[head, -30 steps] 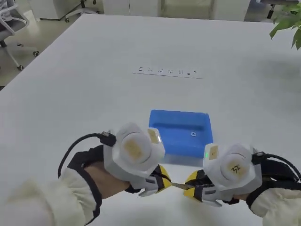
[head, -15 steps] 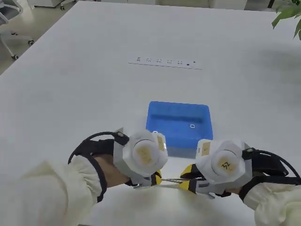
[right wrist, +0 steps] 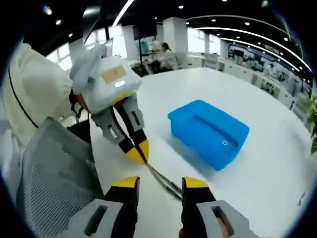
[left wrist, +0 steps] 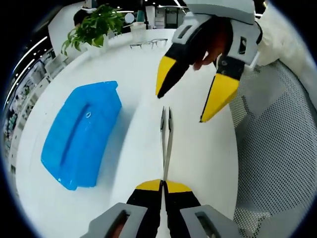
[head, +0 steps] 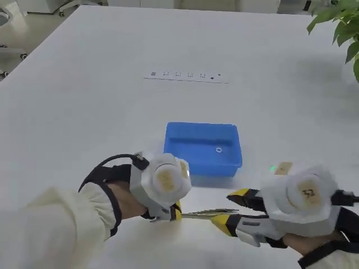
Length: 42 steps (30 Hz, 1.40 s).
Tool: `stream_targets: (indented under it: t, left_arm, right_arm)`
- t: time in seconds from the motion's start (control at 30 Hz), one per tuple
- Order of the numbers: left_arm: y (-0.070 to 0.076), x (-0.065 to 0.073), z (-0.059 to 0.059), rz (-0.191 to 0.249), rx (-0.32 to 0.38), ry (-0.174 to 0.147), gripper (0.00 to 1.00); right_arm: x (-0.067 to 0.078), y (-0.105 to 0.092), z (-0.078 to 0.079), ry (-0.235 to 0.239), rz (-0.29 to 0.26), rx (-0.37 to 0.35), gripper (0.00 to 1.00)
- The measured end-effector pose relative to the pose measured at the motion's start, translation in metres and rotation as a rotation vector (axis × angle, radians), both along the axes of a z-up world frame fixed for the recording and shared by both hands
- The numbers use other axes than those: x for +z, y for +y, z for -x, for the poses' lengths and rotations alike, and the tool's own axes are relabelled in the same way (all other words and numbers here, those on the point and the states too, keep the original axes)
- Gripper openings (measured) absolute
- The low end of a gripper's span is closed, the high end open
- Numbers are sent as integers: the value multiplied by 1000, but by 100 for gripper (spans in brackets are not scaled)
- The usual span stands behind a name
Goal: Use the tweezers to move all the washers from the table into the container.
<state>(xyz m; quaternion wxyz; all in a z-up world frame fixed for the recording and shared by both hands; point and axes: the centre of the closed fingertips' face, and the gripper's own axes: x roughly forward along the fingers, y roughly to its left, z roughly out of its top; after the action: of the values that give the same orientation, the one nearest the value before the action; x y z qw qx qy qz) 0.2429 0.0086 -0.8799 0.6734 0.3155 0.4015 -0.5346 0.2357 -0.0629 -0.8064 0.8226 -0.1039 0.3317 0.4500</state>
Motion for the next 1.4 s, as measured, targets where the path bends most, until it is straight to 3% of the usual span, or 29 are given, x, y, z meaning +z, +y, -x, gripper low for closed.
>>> stream_targets:
  t: [0.1, 0.2, 0.3, 0.37, 0.43, 0.47, 0.57, 0.63, 0.7, 0.77, 0.83, 0.9, 0.93, 0.97, 1.1, 1.17, 1.2, 1.3, 1.4]
  left_arm:
    - [0, 0, 0, 5, 11, 9, 0]
    - [-1, 0, 0, 2, 25, 19, 0]
    - [-1, 0, 2, -6, 34, 15, 0]
    - [-1, 0, 5, -10, 33, 6, 1]
    - [-1, 0, 5, -10, 43, -2, 3]
    - [-1, 0, 5, -9, 49, -6, 3]
    - [-2, 0, 7, -6, 78, -6, 7]
    - [-2, 1, 6, -15, 91, -18, 10]
    - [4, 2, -2, -32, 156, -49, 17]
    - [5, 2, -4, -19, 193, -31, 22]
    - [8, 3, -9, 2, 238, -56, 29]
    - [14, 3, -8, 5, 286, -52, 37]
    - [18, 7, -12, 17, 319, -80, 41]
    - [21, 9, -12, 25, 342, -82, 43]
    - [32, 32, -12, 154, 522, -63, 51]
    - [36, 45, -11, 225, 595, -75, 56]
    - [39, 49, -7, 236, 609, -75, 59]
    - [49, 65, -1, 251, 665, -147, 67]
    - [54, 74, 8, 280, 708, -160, 73]
  right_arm:
    - [15, -12, 10, 16, -72, -100, 46]
    - [24, -28, 16, -32, -38, -158, 64]
    - [24, -49, 22, -87, 45, -199, 76]
    - [25, -59, 25, -107, 39, -245, 82]
    - [23, -65, 29, -76, 2, -289, 83]
    - [23, -67, 30, -63, 13, -294, 84]
    - [37, -71, 23, -157, 7, -319, 88]
    - [30, -74, 21, -144, 4, -340, 89]
    - [25, -78, 19, -119, 34, -345, 90]
    - [34, -78, 17, -156, 8, -360, 89]
    - [36, -78, 17, -170, 9, -363, 89]
    - [35, -80, 16, -176, 21, -367, 91]
    - [35, -80, 16, -174, 19, -368, 91]
    - [35, -80, 15, -174, 12, -370, 92]
    - [37, -81, 15, -179, 5, -376, 93]
    - [39, -82, 14, -187, -2, -383, 93]
    - [40, -83, 14, -186, -9, -388, 93]
    - [41, -84, 13, -184, -24, -398, 95]
    - [40, -86, 13, -165, -35, -407, 94]
